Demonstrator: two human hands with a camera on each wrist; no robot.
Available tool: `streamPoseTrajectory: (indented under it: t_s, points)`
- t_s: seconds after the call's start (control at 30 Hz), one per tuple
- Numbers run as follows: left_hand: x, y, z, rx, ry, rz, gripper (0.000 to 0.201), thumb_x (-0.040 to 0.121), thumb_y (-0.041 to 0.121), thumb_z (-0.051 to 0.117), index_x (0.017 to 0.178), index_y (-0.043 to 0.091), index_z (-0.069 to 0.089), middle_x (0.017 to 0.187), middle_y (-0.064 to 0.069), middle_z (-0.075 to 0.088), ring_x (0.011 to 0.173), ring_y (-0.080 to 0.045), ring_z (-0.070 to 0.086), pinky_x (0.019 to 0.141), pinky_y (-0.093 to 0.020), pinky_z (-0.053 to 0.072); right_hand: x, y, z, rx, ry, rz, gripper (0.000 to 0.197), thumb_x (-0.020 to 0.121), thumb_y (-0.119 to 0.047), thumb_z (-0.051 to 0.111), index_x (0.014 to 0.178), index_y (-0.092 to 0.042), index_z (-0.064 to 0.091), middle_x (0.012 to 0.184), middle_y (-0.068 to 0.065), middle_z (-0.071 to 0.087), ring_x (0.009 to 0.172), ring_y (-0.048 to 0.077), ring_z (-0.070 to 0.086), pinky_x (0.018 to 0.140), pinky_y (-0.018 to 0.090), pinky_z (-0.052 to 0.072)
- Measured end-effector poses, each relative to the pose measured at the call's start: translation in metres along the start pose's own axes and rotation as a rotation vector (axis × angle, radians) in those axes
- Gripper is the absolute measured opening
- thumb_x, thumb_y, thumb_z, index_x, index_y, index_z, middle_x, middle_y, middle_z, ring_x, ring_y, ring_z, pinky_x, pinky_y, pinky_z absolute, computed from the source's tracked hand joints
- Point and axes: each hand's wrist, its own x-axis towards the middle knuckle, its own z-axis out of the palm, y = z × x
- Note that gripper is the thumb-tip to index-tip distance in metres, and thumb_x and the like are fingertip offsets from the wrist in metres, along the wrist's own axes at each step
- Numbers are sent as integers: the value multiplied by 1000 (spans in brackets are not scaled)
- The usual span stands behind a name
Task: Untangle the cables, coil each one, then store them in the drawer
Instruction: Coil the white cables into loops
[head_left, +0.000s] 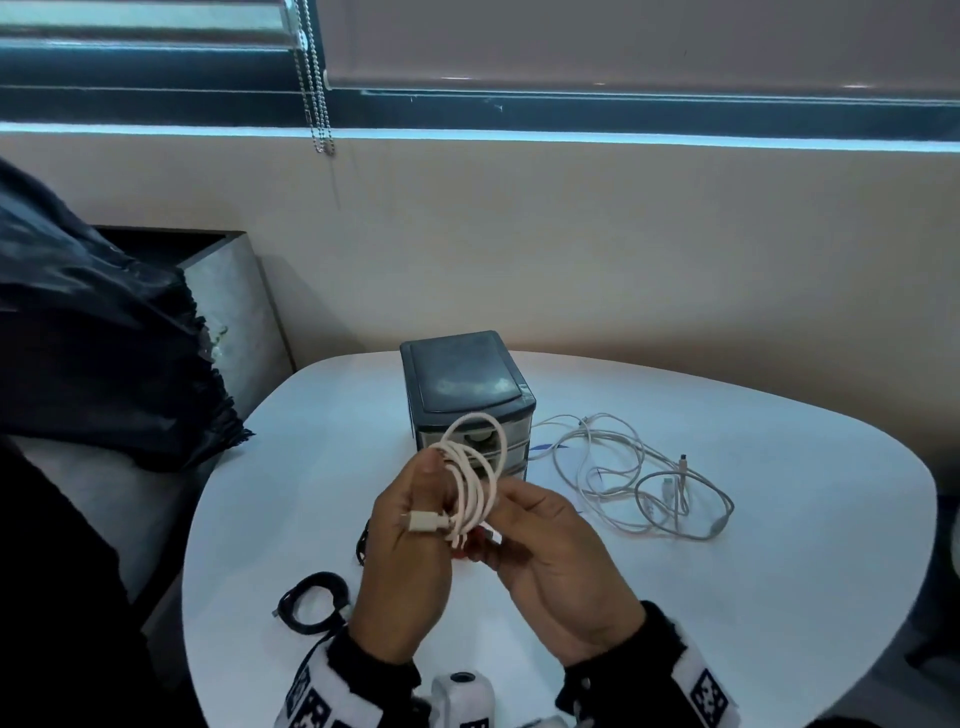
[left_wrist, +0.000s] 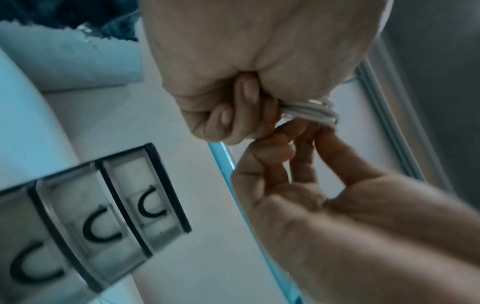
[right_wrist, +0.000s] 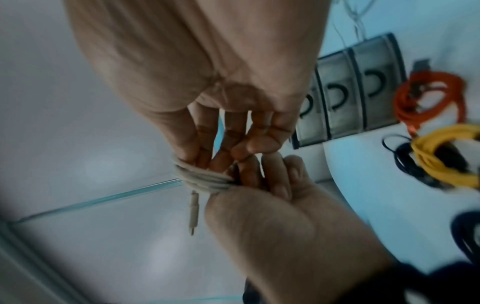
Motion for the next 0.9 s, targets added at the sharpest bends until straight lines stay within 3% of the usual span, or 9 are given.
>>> streamPoseTrajectory:
  t_s: [0.1,0.2,0.3,0.37,0.47,0.6,0.73,0.8,0.9]
  points:
    - [2,-5,-2,234,63,160,38,100,45,35,81,34,65,73,9,69,69,-7,65,63,-19,50,-5,7,-1,100,7,27,47,80,-44,73,111,-10,73,110,11,68,94,20,58,87,35,49]
    - [4,-13,-6,602,102,208,37,100,57,30,75,41,51,66,14,62,57,-8,56,54,-30,45,-9,5,5,132,29,28,63,84,-54,62,121,-3,64,110,14,64,96,19,60,86,33,51]
    - [2,-11,-5,415,-11,189,32,101,44,41,75,33,55,62,9,58,55,-8,51,53,-28,43,-9,6,9,-290,132,-94,43,80,-36,77,102,0,65,86,10,66,80,11,63,73,26,52]
    - [0,-5,-8,248,-47,137,32,99,42,41,75,31,60,63,5,59,55,-10,52,53,-26,45,-10,4,11,-490,155,-133,11,89,-16,70,100,-13,69,75,1,68,68,7,61,61,22,48]
    - [0,-5,-12,270,-68,91,34,99,50,39,81,31,61,65,4,64,49,-14,56,47,-33,46,-11,-4,13,-519,72,-12,18,95,-13,60,106,-27,62,65,5,64,52,20,56,45,28,44]
    - [2,-9,-16,378,67,114,37,101,41,37,76,19,54,59,15,60,52,-5,53,51,-15,40,-15,-8,11,-562,83,30,38,95,-11,60,124,-31,47,65,12,67,46,25,57,43,27,44]
    - [7,-7,-25,394,165,120,41,96,45,34,72,13,46,56,14,52,51,-5,44,49,-12,34,-23,-9,8,-636,28,89,61,92,-13,66,136,-41,36,67,8,68,52,23,60,47,24,46]
    - [2,-4,-18,280,131,81,38,100,38,34,75,14,50,57,12,55,48,-3,45,48,-15,38,-21,-6,6,-659,35,69,48,89,-17,71,126,-37,48,72,7,70,59,21,64,49,27,46]
    - [-9,0,-4,128,24,-14,37,100,38,35,87,11,57,63,-2,61,48,-14,52,41,-27,43,-18,-1,8,-603,107,-12,20,91,-12,67,107,-24,65,79,8,73,60,18,63,48,24,45]
